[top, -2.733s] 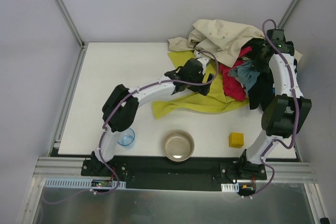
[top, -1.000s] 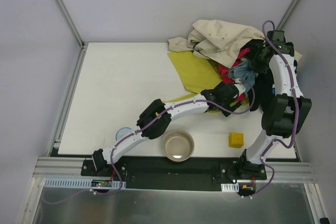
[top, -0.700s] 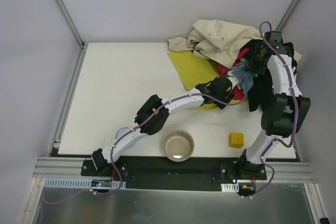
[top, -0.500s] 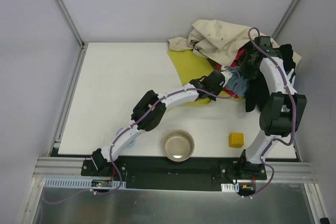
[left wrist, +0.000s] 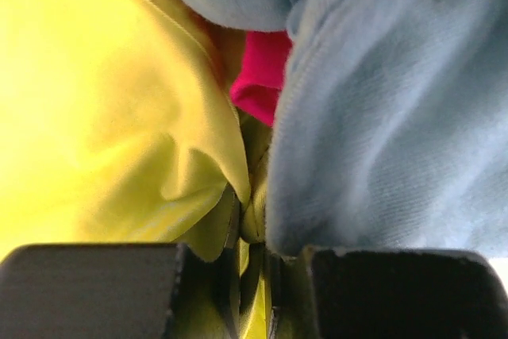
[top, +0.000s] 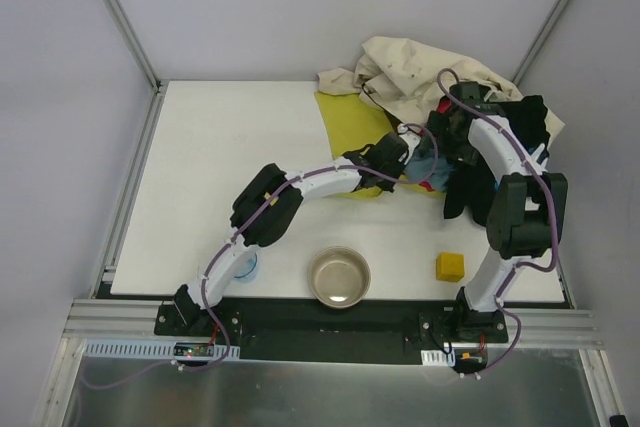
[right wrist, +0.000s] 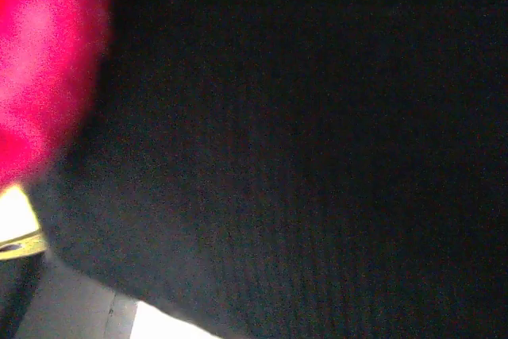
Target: Pick out a specific cloth from the pile
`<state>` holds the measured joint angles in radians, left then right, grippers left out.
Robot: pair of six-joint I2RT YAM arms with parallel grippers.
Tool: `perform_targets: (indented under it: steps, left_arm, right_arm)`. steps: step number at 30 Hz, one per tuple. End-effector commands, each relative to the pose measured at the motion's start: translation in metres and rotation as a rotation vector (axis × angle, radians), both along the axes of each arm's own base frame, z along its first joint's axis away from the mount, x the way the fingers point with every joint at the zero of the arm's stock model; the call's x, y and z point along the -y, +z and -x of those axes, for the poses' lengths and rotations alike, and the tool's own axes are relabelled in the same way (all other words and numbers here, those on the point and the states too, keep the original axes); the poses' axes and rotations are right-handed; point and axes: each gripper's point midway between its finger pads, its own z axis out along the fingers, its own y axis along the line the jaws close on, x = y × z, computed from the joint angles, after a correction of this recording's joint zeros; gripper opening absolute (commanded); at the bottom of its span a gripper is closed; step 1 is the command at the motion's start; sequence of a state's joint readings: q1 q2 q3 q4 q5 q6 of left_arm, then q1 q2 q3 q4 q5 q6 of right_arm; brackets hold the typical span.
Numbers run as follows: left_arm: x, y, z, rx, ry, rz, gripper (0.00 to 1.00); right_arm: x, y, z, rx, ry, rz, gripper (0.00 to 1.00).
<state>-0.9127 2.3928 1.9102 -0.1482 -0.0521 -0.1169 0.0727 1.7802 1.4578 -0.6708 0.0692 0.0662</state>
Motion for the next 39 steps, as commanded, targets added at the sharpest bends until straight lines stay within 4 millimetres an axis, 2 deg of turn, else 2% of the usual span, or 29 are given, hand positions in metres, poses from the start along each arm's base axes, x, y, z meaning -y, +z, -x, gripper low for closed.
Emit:
perform_targets:
  steps: [1, 3, 5, 6, 7, 8, 10, 11, 12, 13, 18, 23, 25, 30, 39]
  left_arm:
    - [-0.007, 0.037, 0.001, 0.005, 0.002, 0.049, 0.0]
    - [-0.007, 0.04, 0.001, -0.001, 0.007, 0.064, 0.0]
    - [-0.009, 0.044, 0.002, -0.001, 0.014, 0.075, 0.0]
    - [-0.011, 0.044, 0.001, -0.003, 0.022, 0.078, 0.0]
    - [-0.014, 0.045, 0.0, -0.004, 0.031, 0.084, 0.0]
    - [-0.02, 0.045, -0.001, -0.009, 0.044, 0.086, 0.0]
    - [-0.031, 0.044, -0.004, -0.018, 0.074, 0.093, 0.0]
    - [-0.038, 0.043, -0.006, -0.023, 0.091, 0.097, 0.0]
    - [-0.044, 0.044, -0.008, -0.029, 0.109, 0.107, 0.0]
    - [-0.051, 0.044, -0.01, -0.038, 0.122, 0.118, 0.0]
    - [-0.078, 0.046, -0.016, -0.045, 0.183, 0.143, 0.0]
    - [-0.097, 0.067, -0.018, -0.012, 0.207, 0.157, 0.0]
    - [-0.107, 0.081, -0.022, 0.011, 0.222, 0.171, 0.0]
    - [-0.129, 0.126, -0.027, 0.066, 0.245, 0.231, 0.0]
    - [-0.145, 0.199, -0.026, 0.171, 0.198, 0.33, 0.0]
  right_arm:
    - [-0.022, -0.023, -0.007, -0.072, 0.084, 0.063, 0.96]
    - [-0.028, -0.034, -0.007, -0.114, 0.101, 0.083, 0.99]
    - [-0.029, -0.047, -0.006, -0.161, 0.103, 0.087, 0.91]
    - [-0.027, -0.052, -0.005, -0.181, 0.097, 0.089, 0.81]
    - [-0.025, -0.056, -0.005, -0.191, 0.089, 0.087, 0.65]
    - [-0.022, -0.061, -0.004, -0.204, 0.082, 0.083, 0.53]
    - [-0.015, -0.064, -0.005, -0.212, 0.062, 0.068, 0.32]
    - [-0.009, -0.064, -0.005, -0.216, 0.048, 0.064, 0.16]
    - [-0.003, -0.063, -0.005, -0.213, 0.034, 0.062, 0.05]
    - [0.004, -0.061, -0.007, -0.206, 0.014, 0.059, 0.01]
    - [0.034, -0.032, -0.016, -0.131, -0.067, 0.044, 0.01]
    - [0.065, 0.005, -0.029, -0.027, -0.171, 0.027, 0.01]
    - [0.075, 0.017, -0.033, 0.009, -0.207, 0.009, 0.01]
    - [0.102, 0.03, -0.034, 0.044, -0.28, -0.011, 0.01]
    - [0.118, 0.031, -0.029, 0.063, -0.339, -0.039, 0.01]
